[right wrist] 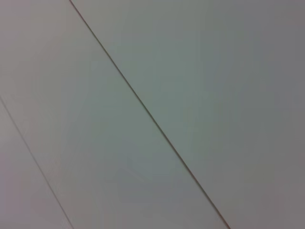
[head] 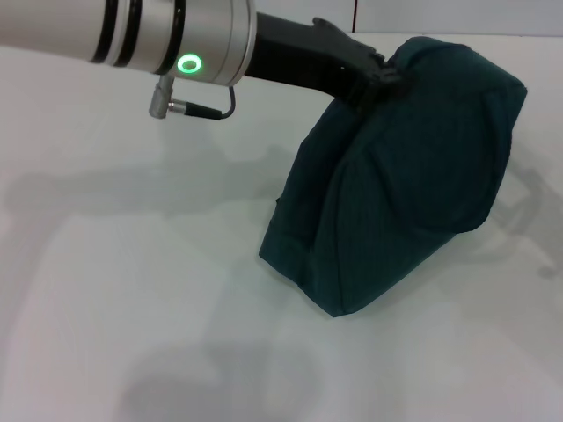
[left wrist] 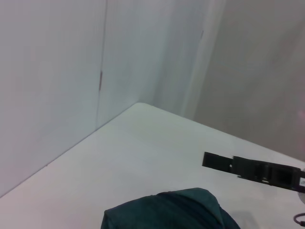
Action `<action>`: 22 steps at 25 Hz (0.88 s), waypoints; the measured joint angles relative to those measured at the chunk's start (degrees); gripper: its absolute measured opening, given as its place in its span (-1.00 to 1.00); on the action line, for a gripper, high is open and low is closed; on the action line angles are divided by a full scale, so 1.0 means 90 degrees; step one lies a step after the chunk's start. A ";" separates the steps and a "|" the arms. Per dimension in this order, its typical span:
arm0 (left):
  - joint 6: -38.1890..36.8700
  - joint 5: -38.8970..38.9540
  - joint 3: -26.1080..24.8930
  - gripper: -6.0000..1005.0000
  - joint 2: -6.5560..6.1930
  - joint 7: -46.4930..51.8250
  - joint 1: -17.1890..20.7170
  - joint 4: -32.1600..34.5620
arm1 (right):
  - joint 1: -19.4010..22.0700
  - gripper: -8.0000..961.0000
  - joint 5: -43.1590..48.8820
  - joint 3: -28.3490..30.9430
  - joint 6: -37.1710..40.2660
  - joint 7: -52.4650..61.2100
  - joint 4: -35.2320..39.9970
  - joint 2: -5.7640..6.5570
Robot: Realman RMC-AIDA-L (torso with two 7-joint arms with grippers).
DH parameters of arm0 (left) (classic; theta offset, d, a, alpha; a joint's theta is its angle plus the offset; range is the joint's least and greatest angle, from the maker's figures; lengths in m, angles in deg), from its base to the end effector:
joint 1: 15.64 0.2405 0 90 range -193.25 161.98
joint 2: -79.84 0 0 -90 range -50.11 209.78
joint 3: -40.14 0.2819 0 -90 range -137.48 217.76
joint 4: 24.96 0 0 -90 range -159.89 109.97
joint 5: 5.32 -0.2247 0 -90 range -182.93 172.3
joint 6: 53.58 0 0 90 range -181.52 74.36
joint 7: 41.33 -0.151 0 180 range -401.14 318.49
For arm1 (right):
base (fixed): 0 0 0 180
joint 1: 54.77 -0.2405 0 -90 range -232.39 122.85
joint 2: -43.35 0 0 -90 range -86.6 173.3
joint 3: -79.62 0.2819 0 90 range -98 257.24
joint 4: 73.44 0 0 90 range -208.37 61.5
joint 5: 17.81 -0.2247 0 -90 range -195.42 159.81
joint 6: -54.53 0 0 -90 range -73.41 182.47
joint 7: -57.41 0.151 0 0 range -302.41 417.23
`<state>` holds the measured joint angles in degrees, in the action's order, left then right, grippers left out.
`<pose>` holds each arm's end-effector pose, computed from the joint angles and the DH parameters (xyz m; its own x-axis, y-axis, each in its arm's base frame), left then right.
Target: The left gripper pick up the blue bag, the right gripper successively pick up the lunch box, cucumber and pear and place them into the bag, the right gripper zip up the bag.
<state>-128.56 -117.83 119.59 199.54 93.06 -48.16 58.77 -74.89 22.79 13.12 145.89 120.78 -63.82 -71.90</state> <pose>-0.0838 0.3814 -0.0153 0.8707 0.3438 0.3516 0.4158 -0.8964 -0.1532 0.3354 0.3110 0.0080 0.1871 -0.1195 -0.9750 -0.7988 -0.5962 -0.0802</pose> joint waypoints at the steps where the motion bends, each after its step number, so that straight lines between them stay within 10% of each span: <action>1: 0.0048 0.0046 -0.0001 -0.85 -0.0001 -0.0046 0.0026 -0.0093 | 0.0043 0.30 0.0033 0.0001 -0.0003 -0.0014 0.0000 0.0009; 18: -0.0356 0.1132 -0.0753 -0.48 -0.0028 -0.0381 0.0358 -0.0447 | 0.0137 0.77 0.0059 -0.0029 0.0180 -0.0157 0.0024 0.0039; 22: -0.0700 0.1546 -0.1191 -0.13 -0.0029 -0.0826 0.0574 -0.0419 | 0.0150 0.76 0.0141 -0.0047 0.0428 -0.0170 0.0119 0.0170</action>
<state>-134.87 -103.91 108.87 199.27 85.63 -42.99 55.00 -73.53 24.05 12.70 149.74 119.25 -62.74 -70.36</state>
